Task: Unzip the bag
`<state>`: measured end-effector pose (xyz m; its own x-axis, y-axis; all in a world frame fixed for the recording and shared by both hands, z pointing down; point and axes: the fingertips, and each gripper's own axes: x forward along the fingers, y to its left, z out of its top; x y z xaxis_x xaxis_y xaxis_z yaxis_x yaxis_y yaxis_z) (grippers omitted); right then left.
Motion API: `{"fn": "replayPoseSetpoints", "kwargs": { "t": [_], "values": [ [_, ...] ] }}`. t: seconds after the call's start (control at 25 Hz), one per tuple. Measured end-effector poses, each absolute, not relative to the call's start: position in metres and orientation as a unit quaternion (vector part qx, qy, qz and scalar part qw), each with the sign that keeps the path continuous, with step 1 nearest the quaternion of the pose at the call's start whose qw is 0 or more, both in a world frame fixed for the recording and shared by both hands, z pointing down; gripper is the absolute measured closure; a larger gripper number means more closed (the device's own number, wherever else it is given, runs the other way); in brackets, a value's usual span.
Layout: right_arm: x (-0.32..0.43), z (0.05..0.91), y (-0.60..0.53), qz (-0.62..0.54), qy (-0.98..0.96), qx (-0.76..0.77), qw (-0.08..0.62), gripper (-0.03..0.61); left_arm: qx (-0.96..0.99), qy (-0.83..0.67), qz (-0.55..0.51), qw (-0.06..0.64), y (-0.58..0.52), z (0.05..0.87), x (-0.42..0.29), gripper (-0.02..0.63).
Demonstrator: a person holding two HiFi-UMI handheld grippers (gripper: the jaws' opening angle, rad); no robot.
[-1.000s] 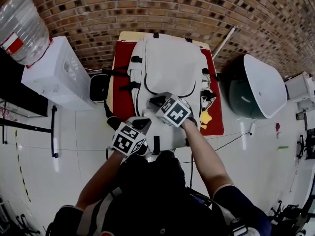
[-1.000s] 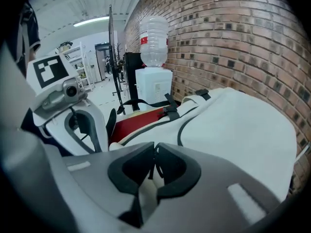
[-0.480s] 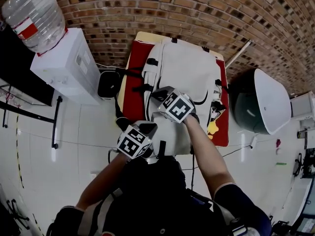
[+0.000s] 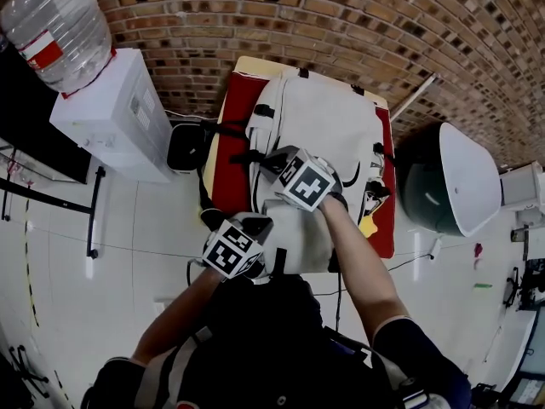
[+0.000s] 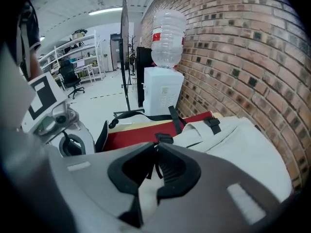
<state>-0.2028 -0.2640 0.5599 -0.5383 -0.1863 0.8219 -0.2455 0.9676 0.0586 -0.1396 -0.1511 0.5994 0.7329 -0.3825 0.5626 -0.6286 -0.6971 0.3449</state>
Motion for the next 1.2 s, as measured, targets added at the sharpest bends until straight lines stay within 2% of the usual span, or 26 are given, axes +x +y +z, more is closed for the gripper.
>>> {"fn": "replayPoseSetpoints", "kwargs": {
  "t": [0.56,1.04,1.2],
  "values": [
    [-0.217,0.558,-0.321,0.007,-0.894,0.143,0.425,0.546,0.894,-0.268,0.238,0.268,-0.153,0.602,-0.136,0.612],
    [-0.191,0.552,-0.401,0.052,-0.89,0.242,0.382,0.546,0.88,-0.28,0.256,0.287,-0.159,0.604,-0.136,0.612],
    [-0.189,0.553,-0.4,0.068,-0.897,0.234,0.368,0.545,0.865,-0.299,0.272,0.297,-0.162,0.604,-0.136,0.612]
  ]
}}
